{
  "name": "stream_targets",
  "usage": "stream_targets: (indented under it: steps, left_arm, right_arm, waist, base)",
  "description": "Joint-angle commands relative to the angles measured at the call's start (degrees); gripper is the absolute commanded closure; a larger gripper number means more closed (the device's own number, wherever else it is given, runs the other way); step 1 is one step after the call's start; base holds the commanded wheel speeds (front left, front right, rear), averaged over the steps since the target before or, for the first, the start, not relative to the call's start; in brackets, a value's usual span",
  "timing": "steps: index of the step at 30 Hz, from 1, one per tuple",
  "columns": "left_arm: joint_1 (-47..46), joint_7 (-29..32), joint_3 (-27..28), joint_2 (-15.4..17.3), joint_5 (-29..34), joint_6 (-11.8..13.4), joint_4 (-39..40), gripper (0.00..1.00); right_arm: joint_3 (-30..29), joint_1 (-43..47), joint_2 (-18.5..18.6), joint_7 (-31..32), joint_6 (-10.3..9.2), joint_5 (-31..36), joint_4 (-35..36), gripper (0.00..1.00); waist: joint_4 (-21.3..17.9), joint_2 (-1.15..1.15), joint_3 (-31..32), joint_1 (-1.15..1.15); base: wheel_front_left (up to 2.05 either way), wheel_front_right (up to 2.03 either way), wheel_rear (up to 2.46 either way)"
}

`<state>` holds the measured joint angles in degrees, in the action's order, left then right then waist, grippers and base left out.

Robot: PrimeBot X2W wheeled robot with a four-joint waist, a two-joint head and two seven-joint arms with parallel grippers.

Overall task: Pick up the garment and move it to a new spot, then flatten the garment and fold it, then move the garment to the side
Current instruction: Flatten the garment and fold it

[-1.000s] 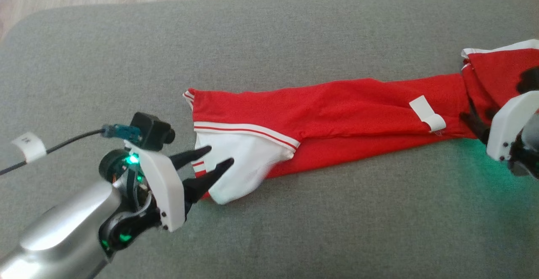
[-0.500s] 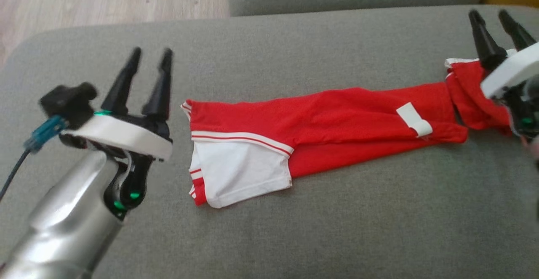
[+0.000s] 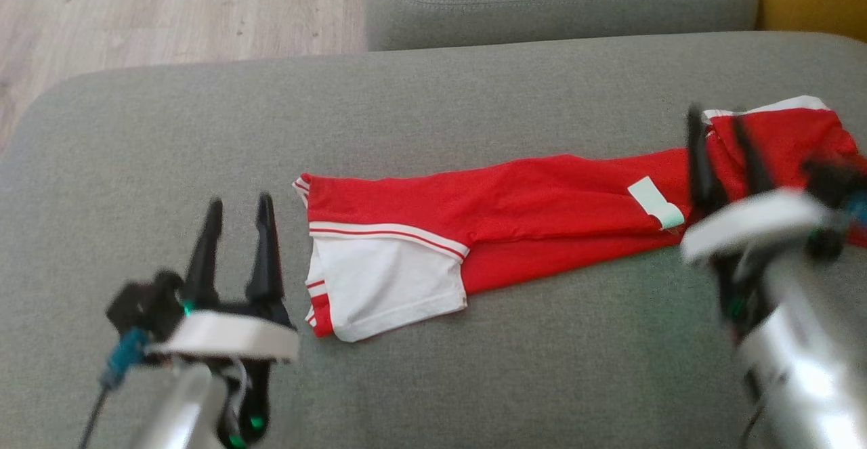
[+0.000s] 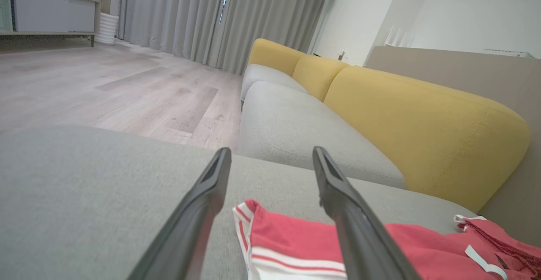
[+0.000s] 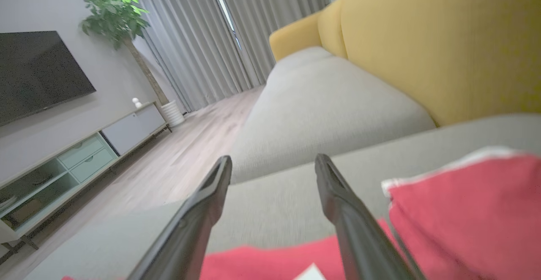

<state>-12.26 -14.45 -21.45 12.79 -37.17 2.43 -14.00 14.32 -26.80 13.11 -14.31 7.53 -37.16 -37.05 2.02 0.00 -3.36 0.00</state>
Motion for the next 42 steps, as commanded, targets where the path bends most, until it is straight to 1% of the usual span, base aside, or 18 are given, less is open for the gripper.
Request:
stream_targets:
  steps: [1, 4, 6, 11, 14, 16, 19, 21, 22, 23, 24, 28, 33, 39, 41, 42]
  left_arm:
    - [-1.5, -0.5, 3.2, 0.0, 0.9, -0.4, 1.6, 0.0]
    - [0.7, -0.5, 5.3, -3.1, 3.8, -2.8, 0.7, 0.0]
    - [0.9, -0.5, 6.9, -4.6, 5.3, -4.1, 0.1, 0.0]
    - [0.2, -0.5, 9.7, -6.6, 8.0, -6.7, -1.0, 0.0]
    - [-0.1, -0.5, 10.4, -7.4, 9.2, -7.8, -1.6, 0.0]
    - [-0.3, -0.5, 10.4, -8.0, 9.7, -8.3, -2.1, 0.0]
    - [-0.6, -0.5, 10.0, -8.6, 10.2, -9.0, -2.9, 0.0]
    - [-1.0, -0.5, 9.7, -8.9, 10.5, -9.2, -3.2, 0.0]
    - [-1.0, -0.5, 9.7, -8.9, 10.5, -9.2, -3.2, 0.0]
    - [-1.4, -0.5, 9.6, -9.1, 10.6, -9.4, -3.4, 0.0]
    - [-1.4, -0.5, 9.6, -9.1, 10.6, -9.4, -3.4, 0.0]
    - [-2.1, -0.5, 9.4, -9.4, 10.7, -9.7, -3.7, 0.0]
    - [-2.3, -0.5, 9.4, -9.6, 10.8, -9.8, -4.2, 0.0]
    - [-2.9, -0.5, 9.6, -9.8, 10.6, -9.9, -4.7, 0.0]
    - [-3.1, -0.5, 9.8, -9.8, 10.6, -9.9, -4.8, 0.0]
    - [-3.1, -0.5, 9.8, -9.8, 10.6, -9.9, -4.8, 0.0]
  right_arm:
    - [-0.2, 1.1, -1.3, -0.7, -0.04, 1.7, 2.4, 0.0]
    - [-4.5, 6.4, -6.0, -0.7, -0.04, 6.8, 4.6, 0.0]
    - [-6.3, 7.9, -7.6, -0.7, -0.04, 9.3, 5.8, 0.0]
    - [-9.6, 6.9, -8.8, -0.7, -0.04, 13.7, 5.0, 0.0]
    - [-13.8, 4.6, -8.8, 0.3, -0.04, 16.5, 1.7, 0.0]
    - [-18.1, 2.8, -9.0, 1.5, -0.04, 17.8, -1.2, 0.0]
    - [-24.3, 0.3, -9.2, 2.9, -0.04, 19.3, -6.0, 0.0]
    - [-27.4, -1.2, -9.4, 4.0, -0.04, 20.4, -9.0, 0.0]
    - [-27.4, -1.2, -9.4, 4.0, -0.04, 20.4, -9.0, 0.0]
    - [-29.7, -2.5, -9.5, 5.3, -0.04, 21.4, -11.8, 0.0]
    - [-29.7, -2.5, -9.5, 5.3, -0.04, 21.4, -11.8, 0.0]
    - [-33.5, -4.5, -9.5, 6.4, -0.04, 23.5, -16.5, 0.0]
    - [-37.7, -6.1, -9.3, 5.7, -0.04, 26.6, -21.1, 0.0]
    - [-39.1, -7.8, -9.5, 5.7, -0.04, 29.6, -25.3, 0.0]
    - [-38.7, -8.4, -9.7, 5.2, -0.04, 30.0, -26.0, 1.0]
    - [-38.1, -8.6, -9.8, 4.7, -0.04, 30.2, -26.1, 1.0]
  waist:
    - [0.1, 0.0, 0.1, 0.0]
    - [0.4, 0.0, -0.1, 0.0]
    - [0.6, 0.0, -0.5, 0.0]
    - [1.2, 0.0, -1.8, 0.0]
    - [1.5, 0.0, -2.9, 0.0]
    - [1.9, 0.0, -3.7, 0.0]
    - [2.6, 0.0, -4.7, 0.0]
    - [3.0, 0.0, -5.4, 0.0]
    - [3.0, 0.0, -5.4, 0.0]
    - [3.4, 0.0, -6.2, 0.0]
    - [3.4, 0.0, -6.2, 0.0]
    - [3.9, 0.0, -7.2, 0.0]
    - [4.0, 0.0, -7.6, 0.0]
    - [3.5, 0.0, -7.8, 0.0]
    - [3.2, 0.0, -7.6, 0.0]
    - [3.0, 0.0, -7.4, 0.0]
  base:
    - [0.0, 0.0, 0.0]
    - [0.0, 0.0, 0.0]
    - [0.0, 0.0, 0.0]
    - [0.0, 0.0, 0.0]
    - [0.0, 0.0, 0.0]
    - [0.0, 0.0, 0.0]
    - [0.0, 0.0, 0.0]
    - [0.0, 0.0, 0.0]
    - [0.0, 0.0, 0.0]
    - [0.0, 0.0, 0.0]
    - [0.0, 0.0, 0.0]
    - [0.0, 0.0, 0.0]
    - [0.0, 0.0, 0.0]
    - [0.0, 0.0, 0.0]
    - [0.0, 0.0, 0.0]
    - [0.0, 0.0, 0.0]
